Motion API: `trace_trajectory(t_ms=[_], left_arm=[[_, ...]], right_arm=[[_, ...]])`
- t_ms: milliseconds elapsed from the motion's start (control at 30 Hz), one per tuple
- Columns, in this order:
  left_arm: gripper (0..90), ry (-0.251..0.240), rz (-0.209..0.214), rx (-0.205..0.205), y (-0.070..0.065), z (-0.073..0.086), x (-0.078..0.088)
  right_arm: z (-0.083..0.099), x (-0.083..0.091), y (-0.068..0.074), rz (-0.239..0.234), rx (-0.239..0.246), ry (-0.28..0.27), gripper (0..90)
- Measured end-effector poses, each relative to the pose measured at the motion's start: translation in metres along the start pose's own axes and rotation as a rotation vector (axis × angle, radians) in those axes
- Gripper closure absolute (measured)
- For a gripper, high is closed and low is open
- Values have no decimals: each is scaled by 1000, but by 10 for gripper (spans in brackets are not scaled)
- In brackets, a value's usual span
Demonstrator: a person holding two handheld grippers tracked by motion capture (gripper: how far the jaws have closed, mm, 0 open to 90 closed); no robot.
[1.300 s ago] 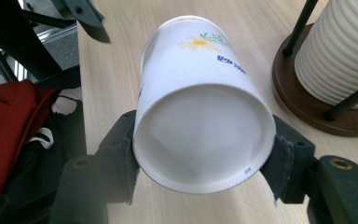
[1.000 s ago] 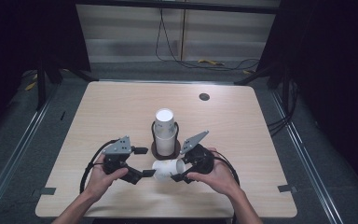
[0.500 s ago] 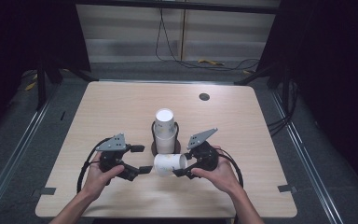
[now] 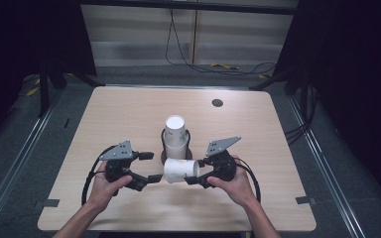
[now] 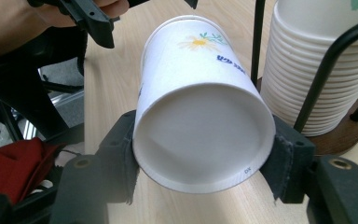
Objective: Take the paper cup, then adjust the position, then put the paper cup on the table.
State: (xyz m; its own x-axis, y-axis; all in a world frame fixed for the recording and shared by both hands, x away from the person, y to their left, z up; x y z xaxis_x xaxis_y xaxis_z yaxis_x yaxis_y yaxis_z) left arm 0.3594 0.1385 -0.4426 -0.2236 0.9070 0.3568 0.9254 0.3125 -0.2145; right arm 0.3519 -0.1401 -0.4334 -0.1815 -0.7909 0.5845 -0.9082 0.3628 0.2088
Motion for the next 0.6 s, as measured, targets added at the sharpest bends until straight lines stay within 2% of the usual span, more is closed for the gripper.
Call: trace_trajectory(t_ms=[100,167,367,467,600], left_arm=[[155,-2,21,5,-1,0,-1],[156,2,20,-7,-1,0,-2],[156,-25,22,-8,-3,-2,0],[155,-42,37,4,-3,-3,2],[155,-45,45,0,-3,-4,2]], right_arm=[[1,0,0,-8,-4,-4,373],[1,-1,1,-21,-7,-16,373],[0,-4,2,-48,-9,-47,373],[-1,-4,4,-54,-10,-62,373],[-1,-4,5,-51,-7,-76,373]])
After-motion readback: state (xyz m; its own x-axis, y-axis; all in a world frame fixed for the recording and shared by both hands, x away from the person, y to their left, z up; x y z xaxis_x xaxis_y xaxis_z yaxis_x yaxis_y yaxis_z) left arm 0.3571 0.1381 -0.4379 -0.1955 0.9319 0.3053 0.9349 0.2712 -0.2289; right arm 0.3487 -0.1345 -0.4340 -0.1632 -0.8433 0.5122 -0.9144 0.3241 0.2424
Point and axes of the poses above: each handheld gripper's, and its own axes: x roughly backward along the jaws, z roughly out of its underside, y roughly to its left, the point moved 2 cm from there along -x, roughly forward along the jaws, and after that the axes turned 2 degrees about x, right-handed, at the moved point
